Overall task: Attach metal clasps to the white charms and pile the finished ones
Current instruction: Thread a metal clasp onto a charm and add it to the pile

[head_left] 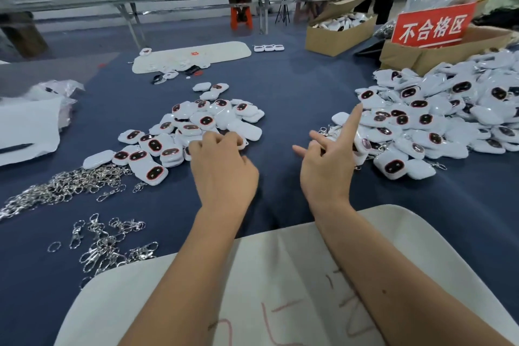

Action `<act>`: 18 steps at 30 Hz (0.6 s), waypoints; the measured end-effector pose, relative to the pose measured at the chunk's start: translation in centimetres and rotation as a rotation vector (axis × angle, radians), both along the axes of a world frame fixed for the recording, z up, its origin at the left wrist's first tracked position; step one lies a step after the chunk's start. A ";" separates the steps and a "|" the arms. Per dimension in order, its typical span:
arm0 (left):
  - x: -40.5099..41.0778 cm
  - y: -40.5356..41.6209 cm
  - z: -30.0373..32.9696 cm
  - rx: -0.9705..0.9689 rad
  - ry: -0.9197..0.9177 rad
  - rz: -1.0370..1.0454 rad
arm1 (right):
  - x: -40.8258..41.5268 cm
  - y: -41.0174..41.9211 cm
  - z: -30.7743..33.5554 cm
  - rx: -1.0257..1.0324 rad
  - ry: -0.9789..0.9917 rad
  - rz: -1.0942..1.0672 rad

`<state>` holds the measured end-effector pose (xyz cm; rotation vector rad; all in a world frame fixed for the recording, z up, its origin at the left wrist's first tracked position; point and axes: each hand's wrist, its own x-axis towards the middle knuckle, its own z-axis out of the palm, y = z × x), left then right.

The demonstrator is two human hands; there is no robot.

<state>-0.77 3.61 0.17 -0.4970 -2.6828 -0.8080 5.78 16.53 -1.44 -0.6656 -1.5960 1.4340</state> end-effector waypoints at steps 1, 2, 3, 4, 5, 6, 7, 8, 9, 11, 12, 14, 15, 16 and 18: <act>-0.4 -0.7 -0.2 -0.077 -0.009 -0.019 | -0.1 0.1 -0.1 -0.007 -0.030 0.015; -0.7 -1.3 -0.4 -0.137 -0.020 -0.074 | -0.1 0.2 -0.1 -0.001 -0.067 0.028; -1.0 -1.7 -0.6 -0.179 -0.030 -0.133 | -0.2 0.1 -0.1 0.012 -0.100 0.038; -1.2 -1.9 -0.8 -0.199 -0.042 -0.176 | -0.3 0.1 -0.1 0.016 -0.119 0.047; -1.2 -2.2 -0.9 -0.191 -0.055 -0.194 | -0.3 -0.1 0.0 -0.010 -0.120 0.062; -1.2 -2.3 -1.0 -0.156 -0.067 -0.195 | -0.3 -0.1 -0.1 -0.050 -0.117 0.085; -1.2 -2.4 -1.1 -0.106 -0.070 -0.189 | -0.4 0.0 -0.1 -0.078 -0.123 0.115; -1.2 -2.5 -1.1 -0.055 -0.069 -0.184 | -0.4 0.1 -0.2 -0.069 -0.146 0.152; -1.1 -2.7 -1.1 -0.011 -0.065 -0.184 | -0.5 0.0 -0.2 -0.011 -0.186 0.193; -1.0 -3.1 -1.1 0.048 -0.065 -0.190 | -0.3 -0.5 -0.2 0.282 -0.312 0.270; -0.9 -3.2 -1.0 0.072 -0.074 -0.200 | -0.2 -0.8 -0.2 0.480 -0.381 0.311; -0.5 -3.5 -1.0 0.123 -0.101 -0.225 | -0.3 -1.6 -0.4 0.792 -0.474 0.404; -0.3 -3.6 -1.1 0.155 -0.111 -0.240 | -0.3 -1.7 -0.4 0.857 -0.509 0.440; 0.0 -3.7 -1.2 0.190 -0.118 -0.259 | -0.3 -1.9 -0.4 0.881 -0.525 0.471; 0.2 -3.8 -1.5 0.240 -0.131 -0.277 | -0.4 -2.0 -0.3 0.899 -0.512 0.509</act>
